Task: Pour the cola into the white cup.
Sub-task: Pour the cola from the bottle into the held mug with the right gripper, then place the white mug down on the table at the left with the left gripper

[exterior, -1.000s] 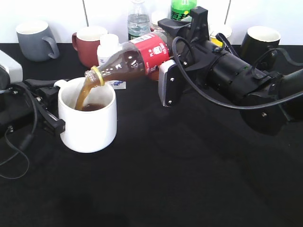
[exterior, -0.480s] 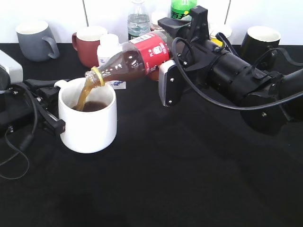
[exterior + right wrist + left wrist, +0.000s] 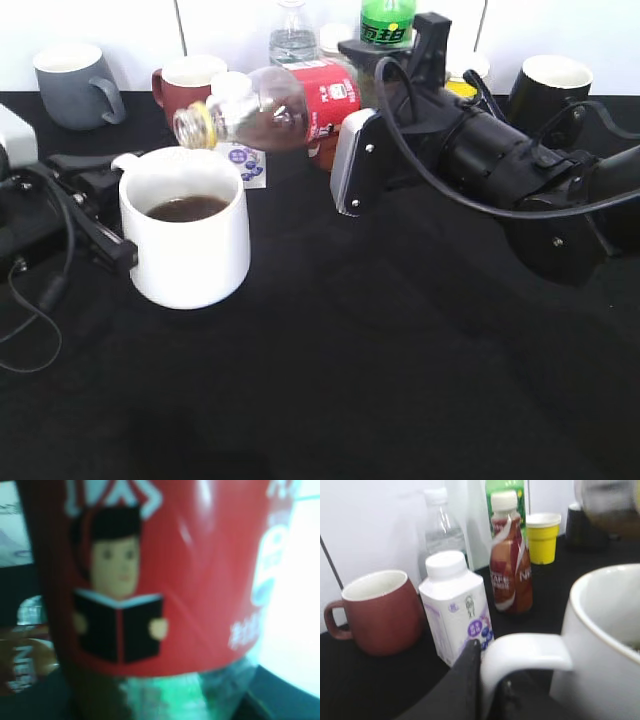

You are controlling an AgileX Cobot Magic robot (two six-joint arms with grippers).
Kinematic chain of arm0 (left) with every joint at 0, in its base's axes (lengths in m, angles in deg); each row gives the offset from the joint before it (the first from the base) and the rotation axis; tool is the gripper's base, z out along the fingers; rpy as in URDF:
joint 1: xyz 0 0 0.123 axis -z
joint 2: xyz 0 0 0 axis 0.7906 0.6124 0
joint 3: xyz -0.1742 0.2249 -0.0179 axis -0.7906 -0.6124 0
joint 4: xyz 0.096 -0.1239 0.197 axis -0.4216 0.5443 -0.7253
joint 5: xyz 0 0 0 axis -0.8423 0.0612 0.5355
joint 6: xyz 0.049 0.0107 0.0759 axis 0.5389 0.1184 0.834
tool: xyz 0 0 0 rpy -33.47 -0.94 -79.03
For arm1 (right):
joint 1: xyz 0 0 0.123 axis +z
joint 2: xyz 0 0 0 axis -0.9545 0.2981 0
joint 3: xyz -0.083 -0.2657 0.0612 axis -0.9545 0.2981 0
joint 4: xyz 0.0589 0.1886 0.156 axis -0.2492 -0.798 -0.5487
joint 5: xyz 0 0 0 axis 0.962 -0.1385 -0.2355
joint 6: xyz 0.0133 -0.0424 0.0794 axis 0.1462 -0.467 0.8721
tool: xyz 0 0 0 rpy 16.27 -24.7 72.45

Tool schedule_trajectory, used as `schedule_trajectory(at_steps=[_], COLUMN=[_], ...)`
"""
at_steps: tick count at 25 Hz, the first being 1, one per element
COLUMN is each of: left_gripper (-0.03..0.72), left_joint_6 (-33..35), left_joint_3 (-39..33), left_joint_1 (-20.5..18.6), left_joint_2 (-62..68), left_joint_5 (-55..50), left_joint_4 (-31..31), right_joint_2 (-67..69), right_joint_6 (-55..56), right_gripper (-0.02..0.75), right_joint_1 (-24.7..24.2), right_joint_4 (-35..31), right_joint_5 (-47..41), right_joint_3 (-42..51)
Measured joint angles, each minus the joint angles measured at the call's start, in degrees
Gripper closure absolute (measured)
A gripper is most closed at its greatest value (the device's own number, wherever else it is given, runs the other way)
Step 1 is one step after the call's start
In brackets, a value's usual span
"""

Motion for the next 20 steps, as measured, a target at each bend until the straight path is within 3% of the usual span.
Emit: schedule_trajectory(at_steps=[3, 5, 7, 11, 12, 16, 20], left_gripper=[0.657, 0.657, 0.657, 0.657, 0.657, 0.657, 0.657], left_joint_6=[0.00, 0.00, 0.00, 0.00, 0.00, 3.08, 3.82], left_joint_3=[0.00, 0.00, 0.00, 0.00, 0.00, 0.00, 2.25], left_joint_1=[0.00, 0.00, 0.00, 0.00, 0.00, -0.28, -6.47], left_joint_2=[0.00, 0.00, 0.00, 0.00, 0.00, 1.73, 8.37], left_joint_5=[1.60, 2.13, 2.13, 2.17, 2.17, 4.84, 5.56], left_joint_4=[0.18, 0.41, 1.85, 8.20, 10.64, 22.43, 24.28], right_joint_2=[0.76, 0.84, 0.84, 0.84, 0.84, -0.57, -6.40], right_joint_6=[4.61, 14.35, 30.16, 75.14, 80.01, 83.27, 75.24], right_gripper=[0.352, 0.352, 0.352, 0.352, 0.352, 0.352, 0.352], right_joint_1=[0.00, 0.00, 0.00, 0.00, 0.00, 0.00, -0.22], right_joint_4=[-0.06, -0.08, -0.13, -0.19, -0.19, -0.65, -13.20], right_joint_5=[-0.34, -0.39, -0.39, -0.39, -0.14, 1.07, 3.21], right_joint_3=[0.00, 0.00, 0.00, 0.00, 0.00, 0.53, 9.69])
